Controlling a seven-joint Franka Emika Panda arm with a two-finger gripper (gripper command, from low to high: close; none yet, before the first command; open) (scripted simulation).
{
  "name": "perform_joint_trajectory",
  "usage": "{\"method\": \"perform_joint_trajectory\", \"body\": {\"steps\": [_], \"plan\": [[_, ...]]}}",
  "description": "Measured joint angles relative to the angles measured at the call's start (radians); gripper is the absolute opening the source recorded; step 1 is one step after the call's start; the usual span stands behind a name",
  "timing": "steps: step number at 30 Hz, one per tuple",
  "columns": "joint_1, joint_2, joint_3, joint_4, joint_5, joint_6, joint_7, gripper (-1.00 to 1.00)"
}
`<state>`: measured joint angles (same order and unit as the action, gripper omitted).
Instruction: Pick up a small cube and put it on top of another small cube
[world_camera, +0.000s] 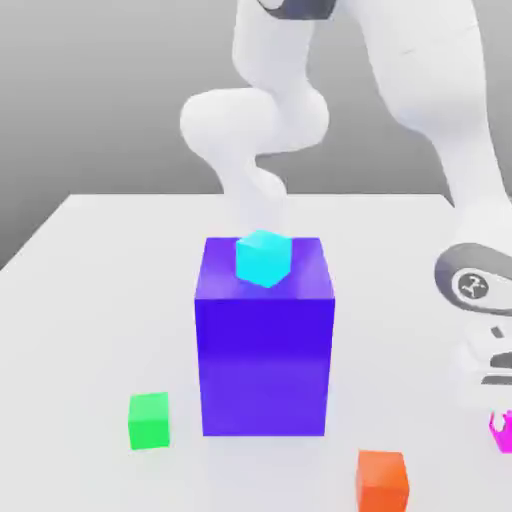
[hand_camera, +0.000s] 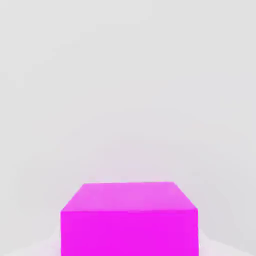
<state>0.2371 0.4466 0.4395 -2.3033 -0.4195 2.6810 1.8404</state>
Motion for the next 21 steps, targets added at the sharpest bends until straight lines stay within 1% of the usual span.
{"method": "perform_joint_trajectory", "body": {"steps": [3,9,16,17,21], "plan": [[-0.053,-0.052,0.043,0.005,0.063,-0.030,-0.066,-1.00],[-0.188,-0.131,0.050,-0.025,0.202,-0.027,-0.122,-1.00],[-0.319,-0.220,0.020,-0.064,0.354,-0.026,-0.169,-1.00],[-0.319,-0.220,0.020,-0.064,0.354,-0.025,-0.169,-1.00],[-0.397,-0.276,-0.016,-0.091,0.439,-0.028,-0.186,-1.00]]}}
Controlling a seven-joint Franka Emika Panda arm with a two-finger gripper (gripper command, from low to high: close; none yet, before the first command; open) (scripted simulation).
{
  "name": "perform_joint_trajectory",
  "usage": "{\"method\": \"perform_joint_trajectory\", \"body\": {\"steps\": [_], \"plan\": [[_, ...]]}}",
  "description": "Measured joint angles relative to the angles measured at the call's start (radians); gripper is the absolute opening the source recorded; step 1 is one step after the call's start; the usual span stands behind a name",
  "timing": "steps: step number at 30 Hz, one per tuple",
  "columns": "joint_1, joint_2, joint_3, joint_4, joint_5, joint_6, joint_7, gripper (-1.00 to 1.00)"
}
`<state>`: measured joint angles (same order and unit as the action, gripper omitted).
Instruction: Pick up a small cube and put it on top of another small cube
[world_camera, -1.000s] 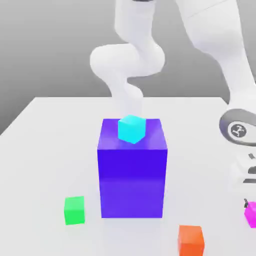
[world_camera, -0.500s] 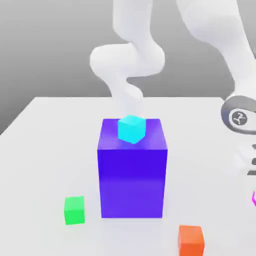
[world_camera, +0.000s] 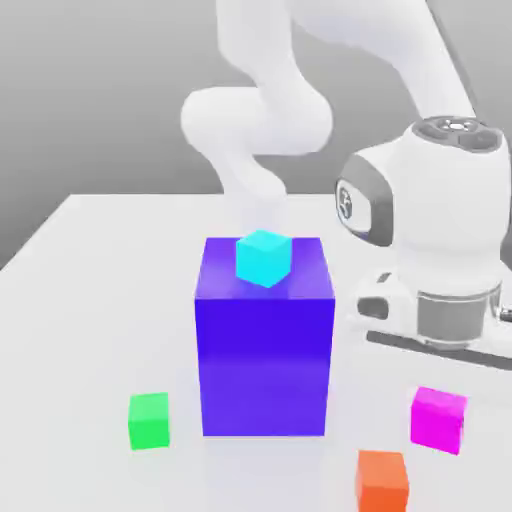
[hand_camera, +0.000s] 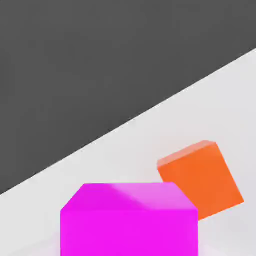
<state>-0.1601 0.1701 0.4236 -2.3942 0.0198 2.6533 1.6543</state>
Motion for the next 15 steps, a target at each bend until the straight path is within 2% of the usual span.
{"method": "perform_joint_trajectory", "body": {"steps": [8,15], "plan": [[-0.123,-0.077,-0.080,-0.044,0.093,-0.001,0.006,-1.00],[-0.247,-0.136,-0.141,-0.105,0.115,0.004,0.075,-1.00]]}}
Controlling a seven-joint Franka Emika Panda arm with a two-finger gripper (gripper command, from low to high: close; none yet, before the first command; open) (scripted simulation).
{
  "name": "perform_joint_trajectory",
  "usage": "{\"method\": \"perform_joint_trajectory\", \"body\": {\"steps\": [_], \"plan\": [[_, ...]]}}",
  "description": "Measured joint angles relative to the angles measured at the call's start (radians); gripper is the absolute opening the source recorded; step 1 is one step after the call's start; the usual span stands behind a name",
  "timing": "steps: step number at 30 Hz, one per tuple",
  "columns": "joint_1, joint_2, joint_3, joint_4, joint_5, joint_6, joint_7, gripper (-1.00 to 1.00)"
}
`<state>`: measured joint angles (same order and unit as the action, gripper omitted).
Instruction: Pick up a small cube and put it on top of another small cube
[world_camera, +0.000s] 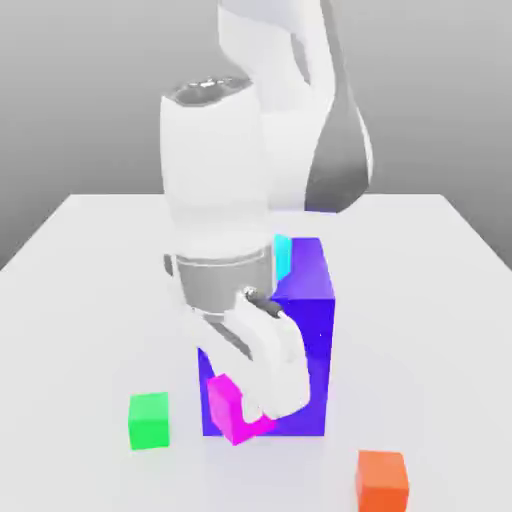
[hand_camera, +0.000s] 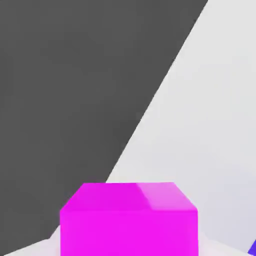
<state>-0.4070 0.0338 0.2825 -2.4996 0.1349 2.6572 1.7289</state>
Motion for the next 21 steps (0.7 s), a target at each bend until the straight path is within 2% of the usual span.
{"method": "perform_joint_trajectory", "body": {"steps": [7,21], "plan": [[-0.157,-0.087,-0.071,-0.204,-0.098,0.008,0.303,-1.00],[-0.163,0.086,-0.096,-0.209,-0.223,0.176,0.417,-1.00]]}}
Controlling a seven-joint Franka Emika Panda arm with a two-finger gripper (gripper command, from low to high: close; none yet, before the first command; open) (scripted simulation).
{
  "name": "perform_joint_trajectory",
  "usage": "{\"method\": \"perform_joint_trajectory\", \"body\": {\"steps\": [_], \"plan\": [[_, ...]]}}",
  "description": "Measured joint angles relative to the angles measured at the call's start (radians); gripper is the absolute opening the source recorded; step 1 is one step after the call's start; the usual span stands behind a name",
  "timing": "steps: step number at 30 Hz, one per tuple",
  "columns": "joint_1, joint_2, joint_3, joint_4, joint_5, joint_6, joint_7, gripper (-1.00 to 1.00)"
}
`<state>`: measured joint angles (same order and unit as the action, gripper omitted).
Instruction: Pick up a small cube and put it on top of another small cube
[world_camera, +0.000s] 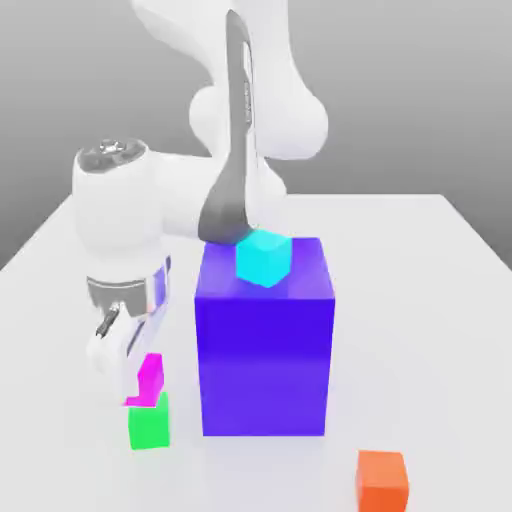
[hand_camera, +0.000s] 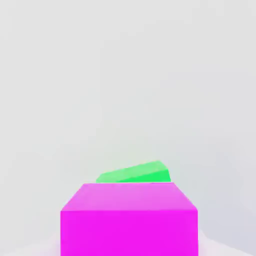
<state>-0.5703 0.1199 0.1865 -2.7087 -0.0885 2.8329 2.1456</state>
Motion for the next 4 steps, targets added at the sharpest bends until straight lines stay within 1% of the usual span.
{"method": "perform_joint_trajectory", "body": {"steps": [1,2,4], "plan": [[0.002,0.018,-0.003,-0.001,-0.009,0.017,0.006,-1.00],[0.005,0.034,-0.007,-0.002,-0.017,0.032,0.012,1.00],[0.005,0.034,-0.008,-0.002,-0.017,0.032,0.012,1.00]]}}
